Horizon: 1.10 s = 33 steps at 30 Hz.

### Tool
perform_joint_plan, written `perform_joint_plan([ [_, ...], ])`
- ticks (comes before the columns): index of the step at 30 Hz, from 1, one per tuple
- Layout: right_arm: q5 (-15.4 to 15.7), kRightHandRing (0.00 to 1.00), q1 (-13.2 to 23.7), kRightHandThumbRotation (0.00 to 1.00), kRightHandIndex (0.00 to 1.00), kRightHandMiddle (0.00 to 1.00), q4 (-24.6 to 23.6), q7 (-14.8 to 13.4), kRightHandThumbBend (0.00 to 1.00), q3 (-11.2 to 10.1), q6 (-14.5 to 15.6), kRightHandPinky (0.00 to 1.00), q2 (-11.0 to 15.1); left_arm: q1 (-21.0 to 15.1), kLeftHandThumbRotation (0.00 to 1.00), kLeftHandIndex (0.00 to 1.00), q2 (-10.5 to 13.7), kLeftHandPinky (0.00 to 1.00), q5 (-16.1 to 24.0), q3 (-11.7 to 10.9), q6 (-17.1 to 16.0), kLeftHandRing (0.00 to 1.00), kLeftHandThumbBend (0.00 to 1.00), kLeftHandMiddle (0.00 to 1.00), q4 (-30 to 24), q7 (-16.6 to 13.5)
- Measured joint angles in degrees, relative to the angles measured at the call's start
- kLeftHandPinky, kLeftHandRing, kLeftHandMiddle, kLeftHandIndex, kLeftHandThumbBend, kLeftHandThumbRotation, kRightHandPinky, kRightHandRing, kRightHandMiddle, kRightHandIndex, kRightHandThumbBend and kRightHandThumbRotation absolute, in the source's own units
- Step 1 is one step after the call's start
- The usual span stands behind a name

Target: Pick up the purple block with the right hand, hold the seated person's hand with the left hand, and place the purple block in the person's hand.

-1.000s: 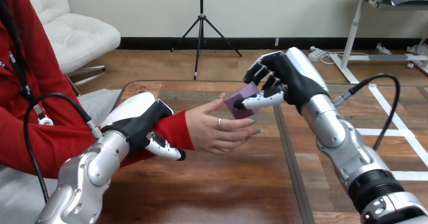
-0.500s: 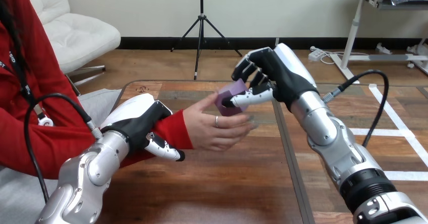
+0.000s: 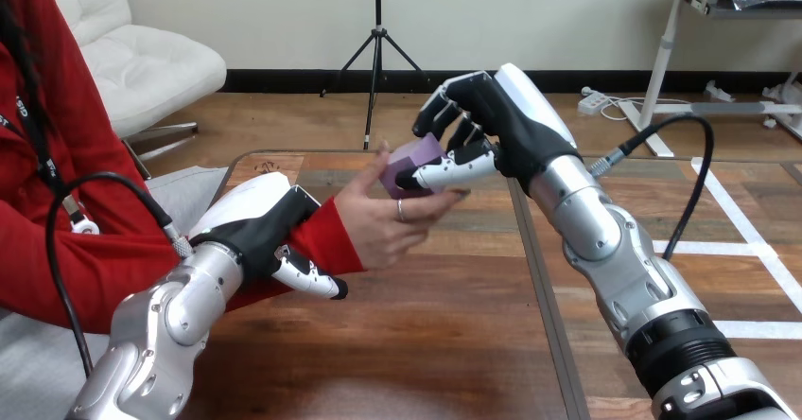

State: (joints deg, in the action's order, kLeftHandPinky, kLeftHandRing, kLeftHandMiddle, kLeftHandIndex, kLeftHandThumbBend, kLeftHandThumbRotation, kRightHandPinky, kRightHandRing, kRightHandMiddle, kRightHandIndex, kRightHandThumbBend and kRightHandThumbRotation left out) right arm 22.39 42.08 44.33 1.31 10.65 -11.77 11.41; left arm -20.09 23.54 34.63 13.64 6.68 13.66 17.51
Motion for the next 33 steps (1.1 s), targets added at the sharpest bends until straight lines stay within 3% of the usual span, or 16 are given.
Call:
perform_joint_plan([
  [21, 0.0, 0.35, -0.5, 0.00, 0.46, 0.42, -8.4, 3.9, 0.76, 0.0, 3.8, 0.31, -0.1, -0.3, 0.00, 0.35, -0.8, 0.17, 1.8, -0.1, 0.0, 0.24, 0.64, 0.35, 0.0, -1.4],
  [33, 0.0, 0.36, -1.8, 0.00, 0.46, 0.42, -10.6, 5.0, 0.76, 0.0, 5.3, 0.31, 0.0, -0.4, 0.00, 0.35, -1.0, 0.18, 1.9, -0.1, 0.0, 0.25, 0.65, 0.36, 0.0, -2.5],
])
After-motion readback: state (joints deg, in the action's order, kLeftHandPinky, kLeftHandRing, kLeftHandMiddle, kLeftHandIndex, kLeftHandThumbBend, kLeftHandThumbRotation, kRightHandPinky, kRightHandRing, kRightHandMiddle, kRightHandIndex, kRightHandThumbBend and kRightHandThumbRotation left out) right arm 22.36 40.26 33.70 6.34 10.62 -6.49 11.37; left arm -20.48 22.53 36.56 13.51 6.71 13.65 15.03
